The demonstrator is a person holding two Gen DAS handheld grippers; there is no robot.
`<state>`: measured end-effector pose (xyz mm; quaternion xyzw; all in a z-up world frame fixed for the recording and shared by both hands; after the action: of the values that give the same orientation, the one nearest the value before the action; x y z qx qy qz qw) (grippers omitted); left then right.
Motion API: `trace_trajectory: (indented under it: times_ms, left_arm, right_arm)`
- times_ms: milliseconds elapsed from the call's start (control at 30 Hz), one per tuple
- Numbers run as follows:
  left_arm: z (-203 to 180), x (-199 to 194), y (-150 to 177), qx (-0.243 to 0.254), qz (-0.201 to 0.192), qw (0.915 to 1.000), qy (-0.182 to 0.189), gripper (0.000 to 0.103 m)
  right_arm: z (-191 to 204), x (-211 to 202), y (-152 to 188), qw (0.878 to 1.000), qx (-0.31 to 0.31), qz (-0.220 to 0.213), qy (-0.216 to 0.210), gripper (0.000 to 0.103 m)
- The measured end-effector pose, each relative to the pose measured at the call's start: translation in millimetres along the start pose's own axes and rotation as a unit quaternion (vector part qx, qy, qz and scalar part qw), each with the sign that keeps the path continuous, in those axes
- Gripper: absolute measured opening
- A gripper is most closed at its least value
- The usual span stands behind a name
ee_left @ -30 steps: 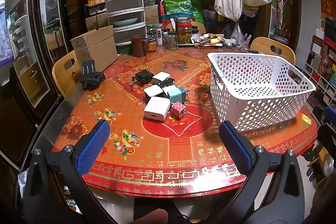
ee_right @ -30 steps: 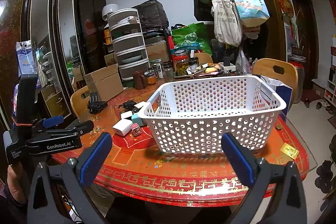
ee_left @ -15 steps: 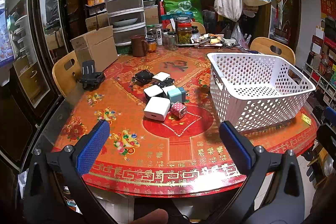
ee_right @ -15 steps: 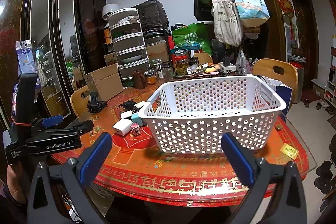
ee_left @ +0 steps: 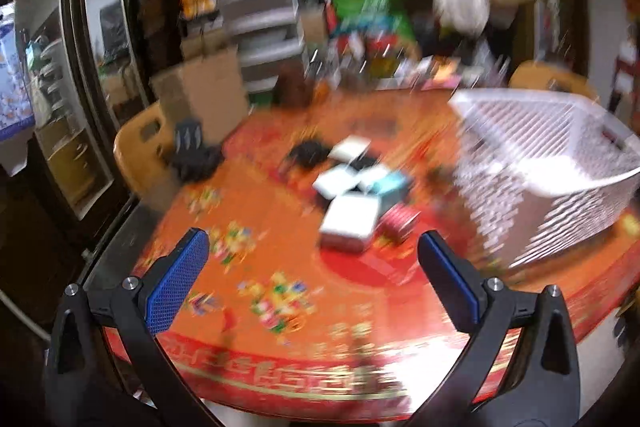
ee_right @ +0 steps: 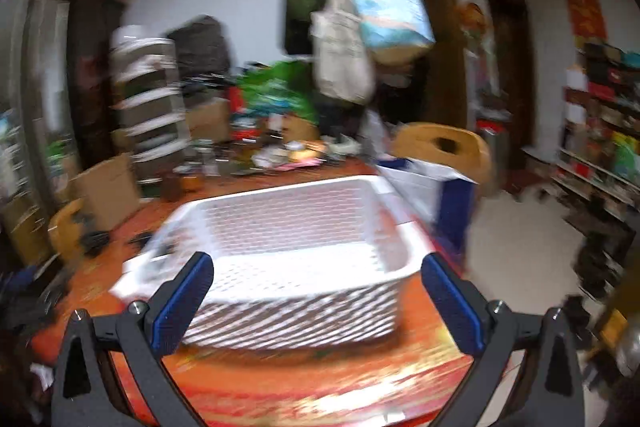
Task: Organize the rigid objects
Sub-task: 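Grasp the white basket rim with the right tool while the left tool approaches the white chargers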
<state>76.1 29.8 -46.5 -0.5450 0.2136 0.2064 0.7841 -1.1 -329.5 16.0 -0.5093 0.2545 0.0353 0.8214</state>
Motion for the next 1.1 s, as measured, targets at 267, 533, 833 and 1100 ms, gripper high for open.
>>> trace_trajectory:
  times_ms: [267, 533, 833, 1100]
  left_arm:
    - [21.3, 58.3, 17.5, -0.015, 0.057, 0.9983, 0.008, 0.103]
    - [19.1, 101.2, 20.7, -0.005, 0.093, 0.9954, 0.022, 0.103]
    - [-7.3, 151.3, 13.5, 0.010, 0.123, 0.9910, 0.052, 0.103]
    - [-26.5, 179.8, 1.3, 0.034, 0.140, 0.9871, 0.070, 0.103]
  right_arm:
    - [-67.9, 114.3, -20.2, 0.986, 0.005, 0.141, 0.092, 0.066]
    - [-73.8, 137.4, -12.3, 0.983, 0.020, 0.166, 0.071, 0.020]
    - [-67.5, 154.9, -3.6, 0.979, 0.020, 0.185, 0.086, 0.013]
    - [-67.4, 153.6, -4.6, 0.979, 0.021, 0.180, 0.090, 0.013]
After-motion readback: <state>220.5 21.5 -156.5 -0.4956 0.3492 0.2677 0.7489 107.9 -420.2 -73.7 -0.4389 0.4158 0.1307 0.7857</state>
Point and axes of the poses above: each gripper's, at about its wrist camera, not at the fingertips, and x roughly the way its jaws point, z to its left, y to its underside, the point moved 4 cm from there along x, roughly the way its jaws point, and after that the axes turned 12 degrees about x, right-handed, at the moved point
